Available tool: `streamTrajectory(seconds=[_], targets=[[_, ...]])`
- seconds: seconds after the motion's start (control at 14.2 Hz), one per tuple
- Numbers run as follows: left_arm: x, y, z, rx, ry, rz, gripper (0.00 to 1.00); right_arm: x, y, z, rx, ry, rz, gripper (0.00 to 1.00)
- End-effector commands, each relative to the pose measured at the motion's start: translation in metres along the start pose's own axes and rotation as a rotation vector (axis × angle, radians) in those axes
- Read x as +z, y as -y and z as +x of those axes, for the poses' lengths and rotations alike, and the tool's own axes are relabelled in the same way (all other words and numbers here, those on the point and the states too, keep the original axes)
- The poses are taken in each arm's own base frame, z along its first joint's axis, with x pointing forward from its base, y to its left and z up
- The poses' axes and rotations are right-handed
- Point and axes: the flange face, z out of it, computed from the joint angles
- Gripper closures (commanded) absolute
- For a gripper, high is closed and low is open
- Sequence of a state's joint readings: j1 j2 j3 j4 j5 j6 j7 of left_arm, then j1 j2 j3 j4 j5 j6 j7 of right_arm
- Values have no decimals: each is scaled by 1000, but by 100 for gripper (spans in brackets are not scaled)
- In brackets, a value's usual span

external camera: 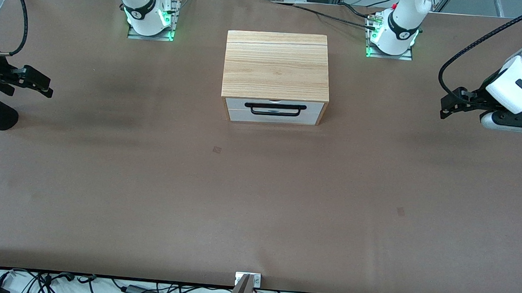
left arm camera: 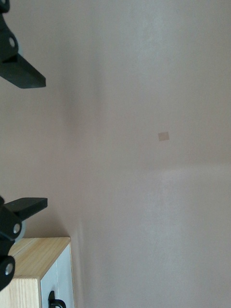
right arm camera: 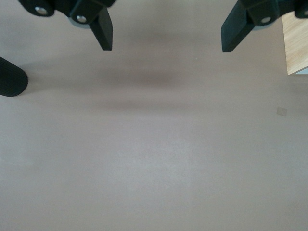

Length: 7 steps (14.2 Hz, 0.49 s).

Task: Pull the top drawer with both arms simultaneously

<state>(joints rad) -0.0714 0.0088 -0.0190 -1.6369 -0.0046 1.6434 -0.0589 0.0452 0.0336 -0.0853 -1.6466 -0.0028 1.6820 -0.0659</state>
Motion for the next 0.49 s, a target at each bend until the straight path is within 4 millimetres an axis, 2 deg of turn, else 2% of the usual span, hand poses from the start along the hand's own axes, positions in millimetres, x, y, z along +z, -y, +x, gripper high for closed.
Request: streamTrajectory(seconds=[0.0,0.42], targets=[[-5,-2,4,9,17,2,0,-5,0,-5,-17,0,-13,0],[-5,-2,3,4,26,-10,0,-5,-2,-5,-14,0,-13,0]])
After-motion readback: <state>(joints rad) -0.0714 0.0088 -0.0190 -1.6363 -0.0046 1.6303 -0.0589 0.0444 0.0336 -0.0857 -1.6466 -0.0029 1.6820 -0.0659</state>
